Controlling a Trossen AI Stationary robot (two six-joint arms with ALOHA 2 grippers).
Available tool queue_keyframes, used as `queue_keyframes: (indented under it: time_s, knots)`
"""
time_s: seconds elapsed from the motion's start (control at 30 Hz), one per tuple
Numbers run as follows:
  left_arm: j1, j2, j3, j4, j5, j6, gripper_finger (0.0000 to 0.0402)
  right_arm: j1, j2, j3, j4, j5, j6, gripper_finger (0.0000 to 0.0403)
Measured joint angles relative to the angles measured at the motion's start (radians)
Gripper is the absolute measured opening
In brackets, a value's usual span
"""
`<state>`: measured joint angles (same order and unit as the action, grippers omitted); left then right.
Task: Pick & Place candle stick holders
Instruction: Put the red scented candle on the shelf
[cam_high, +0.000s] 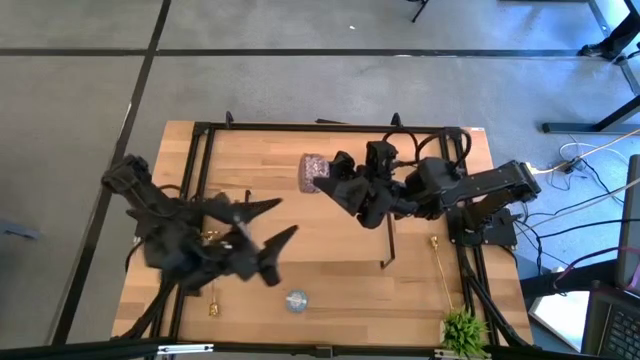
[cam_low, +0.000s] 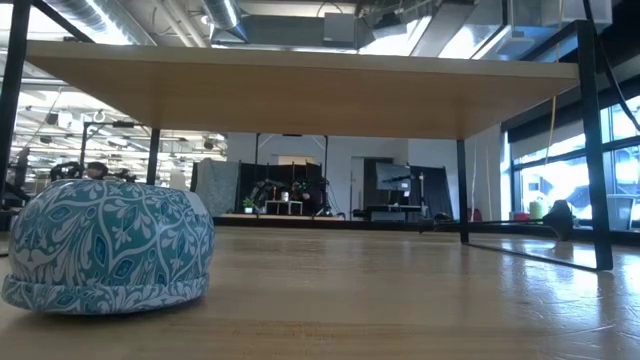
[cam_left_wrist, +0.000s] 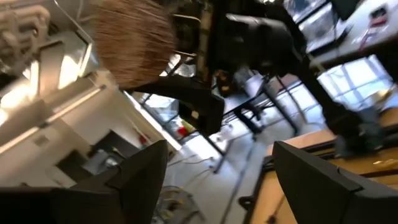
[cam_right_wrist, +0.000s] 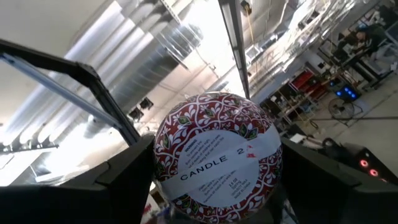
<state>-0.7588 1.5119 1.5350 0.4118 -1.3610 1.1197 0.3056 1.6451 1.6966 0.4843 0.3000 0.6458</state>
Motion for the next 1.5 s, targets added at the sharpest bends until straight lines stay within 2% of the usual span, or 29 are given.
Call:
queue_keyframes:
  time_s: [0.2,0.47,0.63,0.8,1.23,1.5]
  knots:
    - [0.072,0.045,0.067,0.012,0.055,0.086,0.0282,-0.006,0.0,0.0,0.039,0.003,0.001,0.0301]
    - [0.134,0.041,0.164,0.013,0.095,0.175,0.0274,-0.027,0.0,0.0,0.12,0.003,0.001,0.0301]
    - [0.165,0.043,0.193,0.137,0.167,0.348,0.0274,-0.046,0.0,0.0,0.154,0.003,0.02,0.0301]
    - [0.201,0.044,0.193,0.239,0.282,0.454,0.0274,-0.06,0.0,0.0,0.183,0.003,0.027,0.0301]
    - [0.307,0.045,0.194,0.236,0.525,0.422,0.0274,-0.111,0.0,0.0,0.264,-0.104,0.073,0.0301]
    - [0.35,0.044,0.194,0.076,0.581,0.472,0.0274,-0.158,0.0,0.0,0.257,-0.215,0.188,0.0301]
